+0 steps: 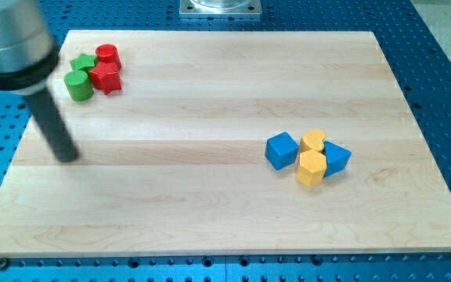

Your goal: Push the yellow heart to the top center

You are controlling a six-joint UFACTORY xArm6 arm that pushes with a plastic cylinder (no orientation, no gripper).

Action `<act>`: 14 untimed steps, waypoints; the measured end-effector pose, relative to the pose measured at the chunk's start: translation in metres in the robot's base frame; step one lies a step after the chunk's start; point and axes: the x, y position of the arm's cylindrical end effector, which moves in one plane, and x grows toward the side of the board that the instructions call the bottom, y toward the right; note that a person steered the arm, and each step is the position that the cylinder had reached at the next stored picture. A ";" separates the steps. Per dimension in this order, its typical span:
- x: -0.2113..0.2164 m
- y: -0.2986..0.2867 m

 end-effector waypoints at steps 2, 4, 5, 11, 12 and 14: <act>-0.029 -0.038; -0.068 -0.041; -0.068 -0.048; 0.093 0.199; 0.131 0.236; 0.108 0.325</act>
